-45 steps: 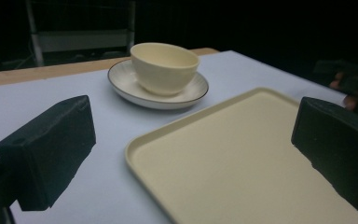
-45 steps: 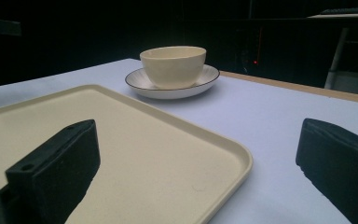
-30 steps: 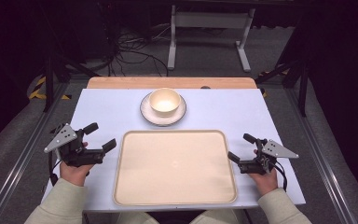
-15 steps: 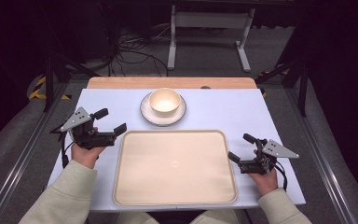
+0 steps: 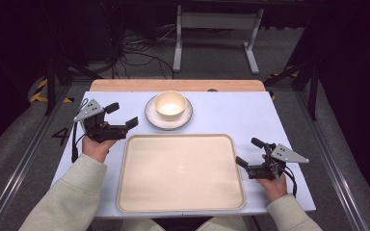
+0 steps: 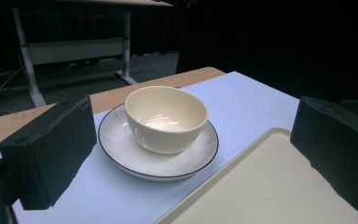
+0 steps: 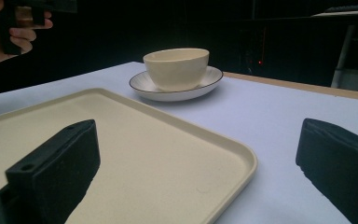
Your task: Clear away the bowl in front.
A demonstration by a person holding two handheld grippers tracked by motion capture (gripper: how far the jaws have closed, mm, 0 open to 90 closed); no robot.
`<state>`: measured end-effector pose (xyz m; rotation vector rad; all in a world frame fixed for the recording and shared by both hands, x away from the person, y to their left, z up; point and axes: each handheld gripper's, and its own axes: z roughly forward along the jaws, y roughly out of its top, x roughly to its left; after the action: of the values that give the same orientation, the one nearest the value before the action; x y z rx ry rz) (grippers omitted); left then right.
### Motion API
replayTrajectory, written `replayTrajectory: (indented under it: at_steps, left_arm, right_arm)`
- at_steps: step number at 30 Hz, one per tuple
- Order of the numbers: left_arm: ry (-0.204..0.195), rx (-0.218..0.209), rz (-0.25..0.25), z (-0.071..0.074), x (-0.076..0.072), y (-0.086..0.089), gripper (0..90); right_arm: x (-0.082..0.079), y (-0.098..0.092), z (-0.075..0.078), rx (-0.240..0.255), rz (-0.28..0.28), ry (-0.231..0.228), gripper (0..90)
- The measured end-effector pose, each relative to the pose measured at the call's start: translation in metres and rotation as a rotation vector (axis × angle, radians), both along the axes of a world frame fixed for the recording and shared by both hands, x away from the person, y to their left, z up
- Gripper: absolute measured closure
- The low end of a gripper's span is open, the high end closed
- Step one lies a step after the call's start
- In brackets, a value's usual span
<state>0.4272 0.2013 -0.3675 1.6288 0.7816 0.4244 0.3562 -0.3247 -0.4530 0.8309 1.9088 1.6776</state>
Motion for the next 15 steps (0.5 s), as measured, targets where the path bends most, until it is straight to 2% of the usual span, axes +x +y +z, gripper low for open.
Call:
replayTrajectory:
  at_steps: [12, 15]
  left_arm:
    - [0.004, 0.007, 0.0, 0.007, 0.021, -0.016, 0.8]
    - [0.016, 0.009, -0.017, 0.008, 0.027, -0.019, 0.4]
  right_arm:
    - [0.0, 0.0, 0.0, 0.006, 0.003, 0.001, 0.0]
    - [0.0, 0.0, 0.0, 0.006, 0.005, 0.002, 0.0]
